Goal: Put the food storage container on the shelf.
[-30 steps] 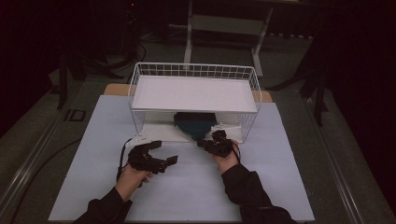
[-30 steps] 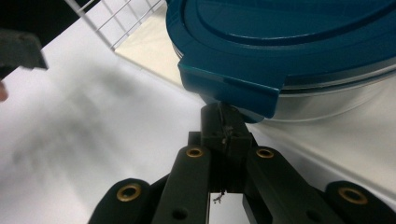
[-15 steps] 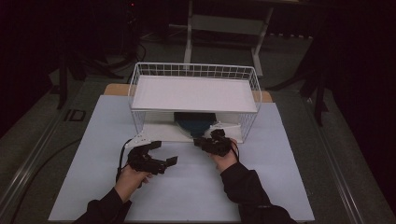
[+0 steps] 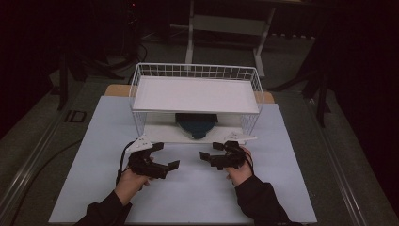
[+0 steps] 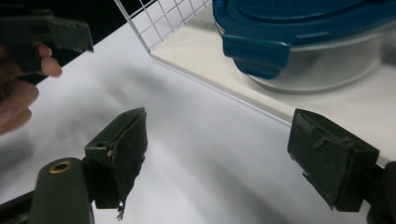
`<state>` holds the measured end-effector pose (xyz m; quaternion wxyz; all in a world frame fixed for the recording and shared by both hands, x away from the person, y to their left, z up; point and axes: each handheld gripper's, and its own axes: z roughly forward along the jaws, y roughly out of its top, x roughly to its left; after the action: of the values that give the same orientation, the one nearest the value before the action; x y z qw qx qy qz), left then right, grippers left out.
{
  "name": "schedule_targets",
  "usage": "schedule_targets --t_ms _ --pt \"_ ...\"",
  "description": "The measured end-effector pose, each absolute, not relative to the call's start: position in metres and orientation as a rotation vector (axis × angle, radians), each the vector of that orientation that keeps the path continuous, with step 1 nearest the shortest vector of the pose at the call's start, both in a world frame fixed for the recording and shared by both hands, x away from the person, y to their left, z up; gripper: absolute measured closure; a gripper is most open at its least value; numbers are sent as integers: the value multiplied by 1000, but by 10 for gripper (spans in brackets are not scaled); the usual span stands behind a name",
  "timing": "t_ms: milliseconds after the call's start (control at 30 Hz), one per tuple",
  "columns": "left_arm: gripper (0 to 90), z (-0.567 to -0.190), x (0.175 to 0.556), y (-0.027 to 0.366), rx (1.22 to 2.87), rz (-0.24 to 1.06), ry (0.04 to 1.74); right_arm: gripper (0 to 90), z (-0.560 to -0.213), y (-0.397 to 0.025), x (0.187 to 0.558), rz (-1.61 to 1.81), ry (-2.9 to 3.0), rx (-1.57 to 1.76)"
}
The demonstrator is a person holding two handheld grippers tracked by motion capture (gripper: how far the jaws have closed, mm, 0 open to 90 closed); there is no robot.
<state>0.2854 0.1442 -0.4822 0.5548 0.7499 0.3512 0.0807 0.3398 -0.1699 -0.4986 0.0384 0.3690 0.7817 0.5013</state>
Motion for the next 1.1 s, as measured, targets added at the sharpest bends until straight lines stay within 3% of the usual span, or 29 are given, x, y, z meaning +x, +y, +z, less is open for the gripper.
schedule_targets --t_ms 700,1100 --pt "5 -482 263 154 1787 182 797 195 -494 -217 289 1494 2324 1097" --pt "5 -490 261 151 1817 172 783 196 -505 -237 278 1441 2314 1135"
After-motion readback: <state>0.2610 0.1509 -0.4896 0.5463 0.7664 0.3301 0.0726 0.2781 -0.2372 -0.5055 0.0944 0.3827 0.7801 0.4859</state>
